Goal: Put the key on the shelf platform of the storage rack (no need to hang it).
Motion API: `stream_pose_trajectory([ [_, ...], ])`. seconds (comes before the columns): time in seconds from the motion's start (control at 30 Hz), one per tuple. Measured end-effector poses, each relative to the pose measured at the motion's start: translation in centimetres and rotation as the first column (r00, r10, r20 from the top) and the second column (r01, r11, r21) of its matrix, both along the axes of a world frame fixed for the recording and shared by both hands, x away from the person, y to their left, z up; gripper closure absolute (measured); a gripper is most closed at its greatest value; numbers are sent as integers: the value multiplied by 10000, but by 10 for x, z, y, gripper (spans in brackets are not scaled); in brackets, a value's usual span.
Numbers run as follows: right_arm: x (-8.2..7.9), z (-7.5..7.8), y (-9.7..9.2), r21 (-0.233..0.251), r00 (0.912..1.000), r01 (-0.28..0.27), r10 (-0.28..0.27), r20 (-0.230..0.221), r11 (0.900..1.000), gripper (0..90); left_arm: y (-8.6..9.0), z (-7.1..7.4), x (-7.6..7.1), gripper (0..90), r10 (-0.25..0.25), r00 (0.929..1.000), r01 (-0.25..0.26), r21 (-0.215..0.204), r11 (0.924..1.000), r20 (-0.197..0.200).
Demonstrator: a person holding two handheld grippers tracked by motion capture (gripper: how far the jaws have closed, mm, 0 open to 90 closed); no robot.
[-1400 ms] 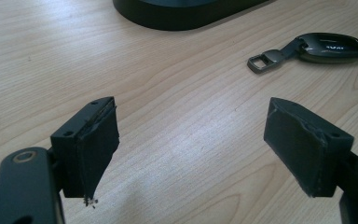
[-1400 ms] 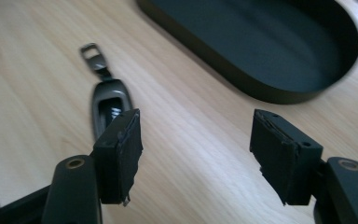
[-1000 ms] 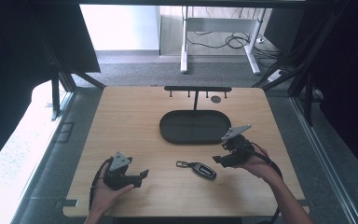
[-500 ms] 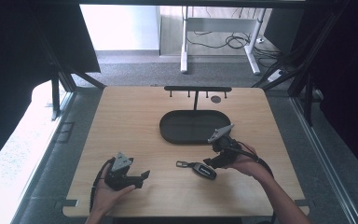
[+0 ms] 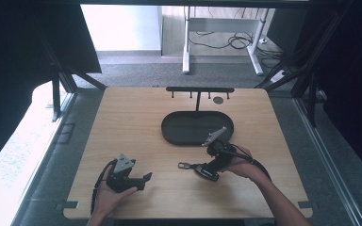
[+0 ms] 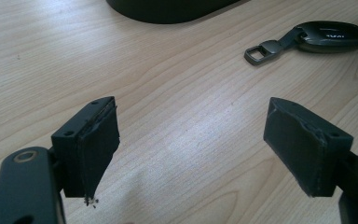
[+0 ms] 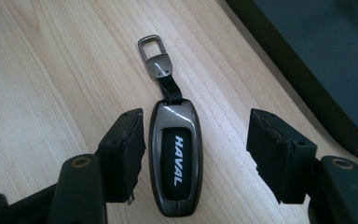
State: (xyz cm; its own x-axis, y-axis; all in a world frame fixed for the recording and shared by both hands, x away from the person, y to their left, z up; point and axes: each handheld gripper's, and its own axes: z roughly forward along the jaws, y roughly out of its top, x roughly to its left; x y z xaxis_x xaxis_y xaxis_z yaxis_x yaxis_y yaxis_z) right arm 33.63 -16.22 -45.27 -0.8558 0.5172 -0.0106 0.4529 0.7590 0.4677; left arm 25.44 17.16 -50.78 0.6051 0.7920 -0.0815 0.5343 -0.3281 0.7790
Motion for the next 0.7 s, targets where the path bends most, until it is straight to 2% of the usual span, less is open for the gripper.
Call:
stream_pose_trajectory([
  [0.37, 1, -13, 14, -405, 9995, -288, 283, -125, 9988, 369, 0, 0, 0, 184, 1, 10000, -1, 10, 10000, -21],
  [0.7, 1, -22, 21, -718, 9992, -338, 323, -216, 9968, 357, 0, 0, 0, 184, -2, 10000, 2, 67, 10000, -35],
])
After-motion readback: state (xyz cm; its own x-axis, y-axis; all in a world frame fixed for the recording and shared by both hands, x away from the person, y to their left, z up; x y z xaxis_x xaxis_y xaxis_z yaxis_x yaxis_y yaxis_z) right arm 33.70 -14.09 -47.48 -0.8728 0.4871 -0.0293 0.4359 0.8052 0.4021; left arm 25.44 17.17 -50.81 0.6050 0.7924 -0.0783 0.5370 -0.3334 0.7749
